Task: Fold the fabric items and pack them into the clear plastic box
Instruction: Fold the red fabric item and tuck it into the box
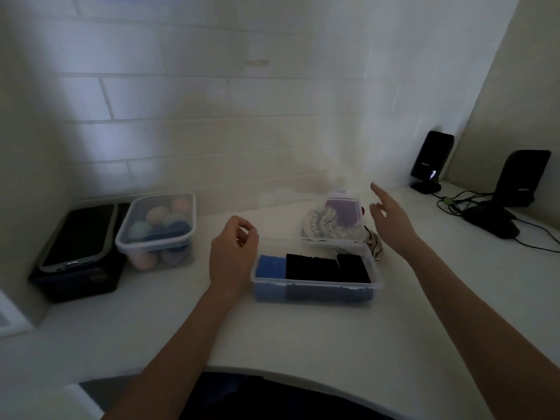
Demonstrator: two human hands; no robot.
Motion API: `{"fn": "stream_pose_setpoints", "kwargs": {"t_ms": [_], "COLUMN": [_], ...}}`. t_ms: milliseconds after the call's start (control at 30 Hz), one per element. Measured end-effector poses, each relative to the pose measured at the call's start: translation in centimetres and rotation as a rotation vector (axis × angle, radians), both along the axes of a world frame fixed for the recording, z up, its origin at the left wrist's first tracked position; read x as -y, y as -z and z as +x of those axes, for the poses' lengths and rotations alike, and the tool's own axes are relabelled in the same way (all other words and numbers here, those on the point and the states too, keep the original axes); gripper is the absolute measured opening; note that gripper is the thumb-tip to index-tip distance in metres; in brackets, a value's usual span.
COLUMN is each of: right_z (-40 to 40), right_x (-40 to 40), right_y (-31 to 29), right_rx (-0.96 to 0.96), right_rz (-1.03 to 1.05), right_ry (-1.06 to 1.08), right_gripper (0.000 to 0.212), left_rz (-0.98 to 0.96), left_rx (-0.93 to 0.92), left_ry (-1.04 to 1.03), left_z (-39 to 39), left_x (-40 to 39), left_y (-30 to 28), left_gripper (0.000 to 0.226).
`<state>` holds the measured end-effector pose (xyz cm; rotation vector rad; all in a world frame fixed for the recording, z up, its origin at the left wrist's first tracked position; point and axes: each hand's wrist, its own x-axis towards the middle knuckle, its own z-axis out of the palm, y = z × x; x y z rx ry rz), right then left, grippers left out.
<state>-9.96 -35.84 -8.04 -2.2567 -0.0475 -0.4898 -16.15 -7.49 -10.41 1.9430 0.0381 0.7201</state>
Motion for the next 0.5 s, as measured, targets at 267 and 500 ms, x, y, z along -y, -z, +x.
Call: {"fn": "stream_pose_setpoints", "kwargs": {"t_ms": [267,500], "right_z": [3.1,2.1], "right_x": [-1.4,-1.2], "right_y": [2.9,3.2], "right_rx": [-0.417,-0.135], "right_rz": [-0.397,-0.014], "right_ry": [0.125,0.158], "right_gripper": [0.032,0.016], "left_rz": [-0.026,-0.009], "left_rx": [-0.021,-0.042], "left_ry": [0.064,0.085], "left_z": [0.3,0.5], "left_x": [0.0,-0.2], "left_y": [0.2,0.4], "left_gripper": [0.020,0.020]}}
